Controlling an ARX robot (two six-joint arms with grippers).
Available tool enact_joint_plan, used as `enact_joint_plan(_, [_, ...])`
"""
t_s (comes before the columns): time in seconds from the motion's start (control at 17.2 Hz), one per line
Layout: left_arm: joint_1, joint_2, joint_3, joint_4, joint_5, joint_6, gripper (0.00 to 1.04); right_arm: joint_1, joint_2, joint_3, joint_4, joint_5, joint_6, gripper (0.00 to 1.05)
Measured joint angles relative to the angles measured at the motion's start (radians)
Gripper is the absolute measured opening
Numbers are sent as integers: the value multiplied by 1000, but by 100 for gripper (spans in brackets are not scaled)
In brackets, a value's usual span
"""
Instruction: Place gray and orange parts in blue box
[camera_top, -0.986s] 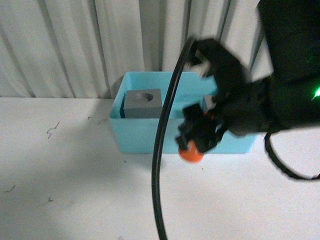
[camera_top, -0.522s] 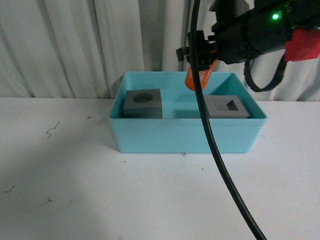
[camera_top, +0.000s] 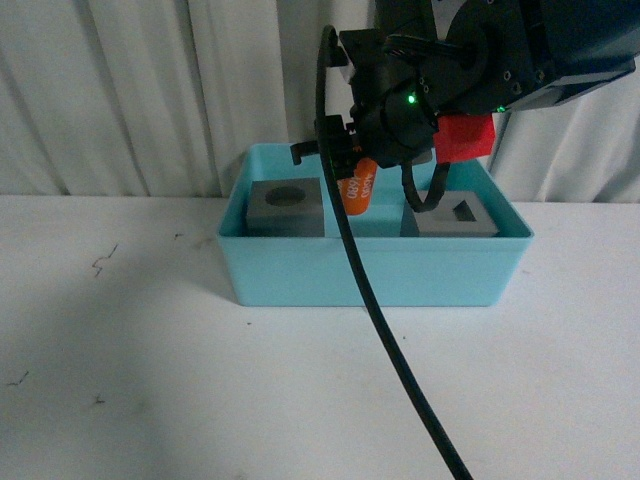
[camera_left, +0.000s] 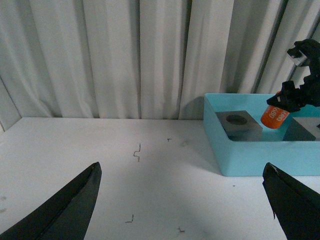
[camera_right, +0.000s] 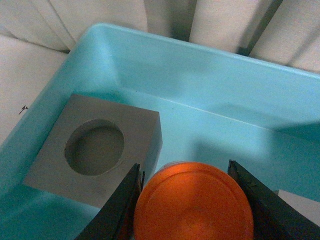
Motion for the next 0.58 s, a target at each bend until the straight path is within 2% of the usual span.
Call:
enact_joint_plan(0.23, [0, 0, 0, 0, 0, 0, 98, -1, 26, 10, -23, 59, 31, 47])
enact_joint_plan(0.58, [0, 0, 0, 0, 0, 0, 98, -1, 40, 10, -26, 82, 49, 47])
